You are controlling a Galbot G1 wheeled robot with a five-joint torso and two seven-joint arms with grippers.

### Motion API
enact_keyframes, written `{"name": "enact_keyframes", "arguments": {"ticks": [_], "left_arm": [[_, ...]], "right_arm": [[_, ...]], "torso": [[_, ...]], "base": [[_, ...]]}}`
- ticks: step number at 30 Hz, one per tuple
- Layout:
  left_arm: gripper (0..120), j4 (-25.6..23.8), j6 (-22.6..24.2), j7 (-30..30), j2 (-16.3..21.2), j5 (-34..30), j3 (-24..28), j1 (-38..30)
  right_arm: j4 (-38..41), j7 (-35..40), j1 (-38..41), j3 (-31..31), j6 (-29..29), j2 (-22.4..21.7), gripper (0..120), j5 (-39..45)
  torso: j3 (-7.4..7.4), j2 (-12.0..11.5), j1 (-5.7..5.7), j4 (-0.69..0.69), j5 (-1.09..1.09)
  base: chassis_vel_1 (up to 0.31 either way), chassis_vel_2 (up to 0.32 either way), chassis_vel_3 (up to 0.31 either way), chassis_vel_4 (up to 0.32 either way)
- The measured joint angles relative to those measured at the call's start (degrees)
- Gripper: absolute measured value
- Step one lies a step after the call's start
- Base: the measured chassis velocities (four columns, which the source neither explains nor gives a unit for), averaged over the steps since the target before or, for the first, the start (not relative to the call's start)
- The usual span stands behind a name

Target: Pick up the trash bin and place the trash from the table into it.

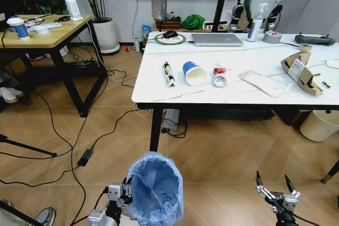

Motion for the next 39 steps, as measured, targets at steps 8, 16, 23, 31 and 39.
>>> {"name": "enact_keyframes", "arguments": {"ticks": [8, 16, 23, 31, 39], "left_arm": [[0, -4.55, 1.72, -0.77, 11.11, -4.30, -3.72, 0.89], [0, -7.47, 3.65, -2.07, 12.39, -7.01, -3.16, -0.92], [0, -7.72, 3.93, -2.59, 10.35, -5.80, -1.51, -0.55], [0, -6.50, 3.46, -1.89, 9.96, -3.91, -0.92, -1.99], [0, -6.68, 3.05, -1.04, 9.71, -3.26, -0.82, -1.47]], "right_arm": [[-0.11, 0.00, 0.28, 0.80, -0.04, 0.73, 100, -0.26], [-0.51, 0.01, 0.19, 1.40, 0.25, 0.79, 100, 0.23], [-0.32, 0.09, 0.03, 2.26, 0.11, 0.24, 100, 1.57], [0.15, 0.18, -0.50, 3.22, 0.00, 0.00, 100, 2.37], [0.39, 0.15, -0.66, 3.50, 0.11, -0.02, 100, 2.88]], "torso": [[0.00, 0.00, 0.00, 0.01, 0.01], [0.01, 0.00, 0.01, 0.00, 0.01], [0.00, 0.00, 0.01, 0.00, 0.01], [0.01, 0.01, 0.01, 0.00, 0.00], [0.96, 1.66, 0.71, 0.00, 0.01]], "base": [[0.000, 0.000, 0.000, 0.000], [0.000, 0.000, 0.000, 0.000], [0.000, 0.000, 0.000, 0.000], [0.000, 0.000, 0.000, 0.000], [0.000, 0.000, 0.000, 0.000]]}}
